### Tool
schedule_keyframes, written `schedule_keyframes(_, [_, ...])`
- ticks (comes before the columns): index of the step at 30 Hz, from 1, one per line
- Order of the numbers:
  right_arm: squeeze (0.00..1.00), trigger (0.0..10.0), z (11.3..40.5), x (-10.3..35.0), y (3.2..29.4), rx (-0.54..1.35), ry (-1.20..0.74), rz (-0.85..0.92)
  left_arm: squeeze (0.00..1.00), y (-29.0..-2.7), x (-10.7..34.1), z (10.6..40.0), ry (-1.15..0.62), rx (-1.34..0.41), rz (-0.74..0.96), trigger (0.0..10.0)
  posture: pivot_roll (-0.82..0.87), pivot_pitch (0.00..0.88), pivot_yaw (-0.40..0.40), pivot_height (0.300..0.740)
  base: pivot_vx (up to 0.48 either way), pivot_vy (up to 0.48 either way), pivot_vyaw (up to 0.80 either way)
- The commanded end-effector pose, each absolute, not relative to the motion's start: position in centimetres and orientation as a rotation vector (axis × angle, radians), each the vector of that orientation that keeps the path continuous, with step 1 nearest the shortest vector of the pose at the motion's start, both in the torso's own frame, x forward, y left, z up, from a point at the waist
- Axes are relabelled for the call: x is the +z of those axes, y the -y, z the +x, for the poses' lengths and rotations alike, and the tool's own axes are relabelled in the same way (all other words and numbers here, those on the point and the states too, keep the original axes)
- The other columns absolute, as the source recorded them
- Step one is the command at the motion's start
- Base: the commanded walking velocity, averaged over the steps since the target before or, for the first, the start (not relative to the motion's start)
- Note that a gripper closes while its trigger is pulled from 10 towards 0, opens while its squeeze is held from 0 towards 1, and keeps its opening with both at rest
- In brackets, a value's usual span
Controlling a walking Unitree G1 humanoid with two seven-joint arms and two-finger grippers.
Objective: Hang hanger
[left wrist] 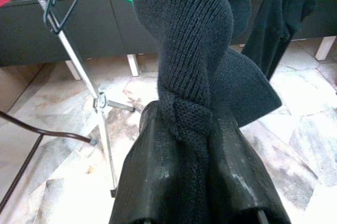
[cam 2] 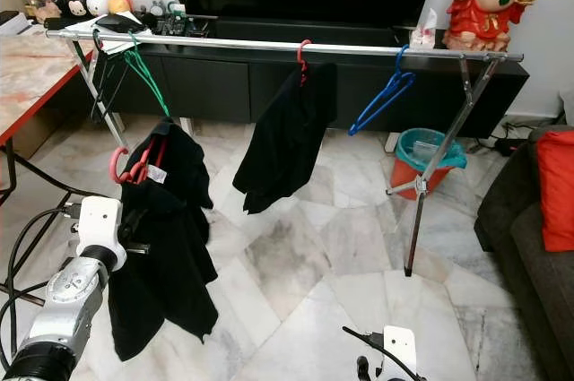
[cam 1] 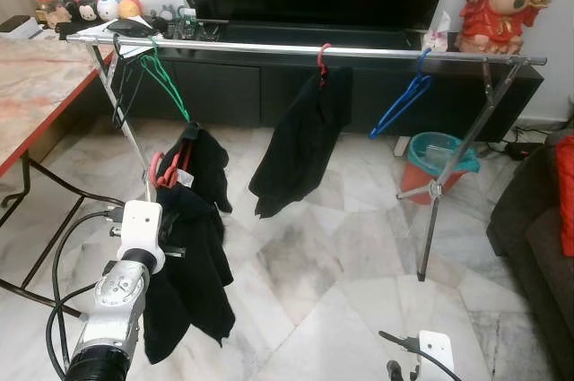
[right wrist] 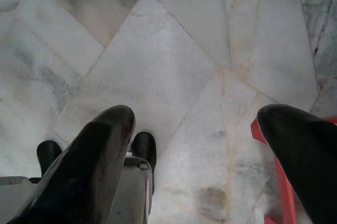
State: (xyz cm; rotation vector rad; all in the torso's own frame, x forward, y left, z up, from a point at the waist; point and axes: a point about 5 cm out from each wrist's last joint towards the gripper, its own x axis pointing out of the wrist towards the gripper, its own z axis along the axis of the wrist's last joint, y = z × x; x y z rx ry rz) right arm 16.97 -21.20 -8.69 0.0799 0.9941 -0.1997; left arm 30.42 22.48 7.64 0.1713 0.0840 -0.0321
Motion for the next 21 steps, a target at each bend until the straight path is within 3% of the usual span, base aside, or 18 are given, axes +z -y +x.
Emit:
schedule_keyframes(1, [0.0, 10.0, 16.83, -8.77, 21.09, -0.199, -0.996, 0.08, 0.0, -22.36, 8.96, 30.82, -0.028, -0.038, 0.172, 10.0, -0.09, 0.0, -0.024, 0.732, 0.0, 0.48, 0.0])
schedule_keyframes(19, [0.0, 10.0, 16.72, -8.86, 20.8, -0.2, -0.992, 0.091, 0.0, -21.66, 9.53, 31.03, -0.029, -0.064, 0.168, 10.0, -0.09, 0.0, -0.009, 0.732, 0.0, 0.415, 0.0])
schedule_keyframes(21, [0.0, 10.0, 16.7, -8.87, 20.78, -0.201, -0.991, 0.092, 0.0, -21.48, 9.65, 31.09, -0.026, -0.075, 0.168, 10.0, -0.09, 0.0, -0.008, 0.732, 0.0, 0.0, 0.0])
